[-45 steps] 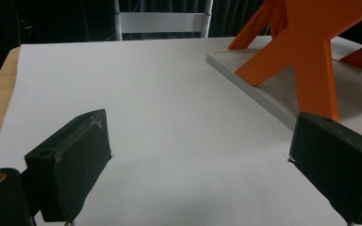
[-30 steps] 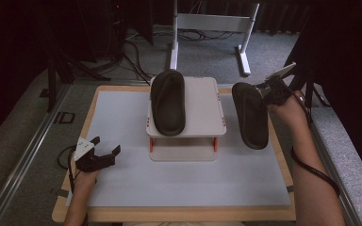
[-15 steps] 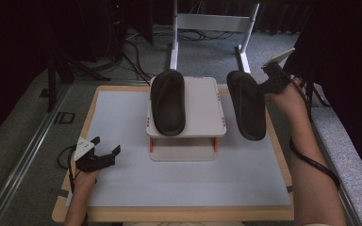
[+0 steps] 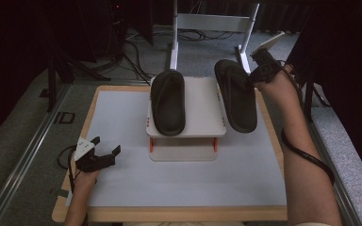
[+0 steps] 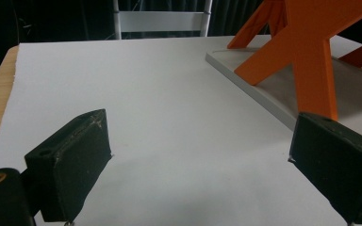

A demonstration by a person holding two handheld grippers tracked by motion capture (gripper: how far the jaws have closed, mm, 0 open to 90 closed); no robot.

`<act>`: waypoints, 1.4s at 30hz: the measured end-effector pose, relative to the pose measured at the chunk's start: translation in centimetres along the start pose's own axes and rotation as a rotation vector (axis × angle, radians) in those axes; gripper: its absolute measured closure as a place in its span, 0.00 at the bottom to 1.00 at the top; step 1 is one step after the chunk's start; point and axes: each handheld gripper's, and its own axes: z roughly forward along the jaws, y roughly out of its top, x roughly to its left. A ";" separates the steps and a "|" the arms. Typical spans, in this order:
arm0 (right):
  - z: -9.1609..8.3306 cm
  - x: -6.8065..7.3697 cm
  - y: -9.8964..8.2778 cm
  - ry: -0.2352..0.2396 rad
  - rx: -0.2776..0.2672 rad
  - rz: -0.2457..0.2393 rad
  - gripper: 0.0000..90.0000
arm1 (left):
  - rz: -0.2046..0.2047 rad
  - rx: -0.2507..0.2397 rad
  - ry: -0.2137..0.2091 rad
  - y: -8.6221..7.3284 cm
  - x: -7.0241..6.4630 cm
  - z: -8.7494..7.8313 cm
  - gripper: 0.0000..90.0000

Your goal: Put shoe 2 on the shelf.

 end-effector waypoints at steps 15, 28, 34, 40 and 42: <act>1.9 4.8 1.5 0.053 0.033 -0.061 0.86 | 0.000 -0.001 -0.002 0.0 0.0 0.0 0.06; 3.8 7.1 2.4 0.045 0.094 -0.080 0.86 | -0.001 -0.002 -0.005 0.0 0.0 0.0 0.06; 4.5 7.7 2.6 0.034 0.112 -0.085 0.85 | -0.001 -0.003 -0.006 0.0 0.0 0.0 0.06; 4.6 8.1 2.6 0.062 0.138 -0.093 0.81 | -0.001 -0.002 -0.005 0.0 0.0 0.0 0.06; 4.5 8.2 2.5 0.080 0.142 -0.099 0.79 | -0.001 -0.001 -0.005 0.0 0.0 0.0 0.06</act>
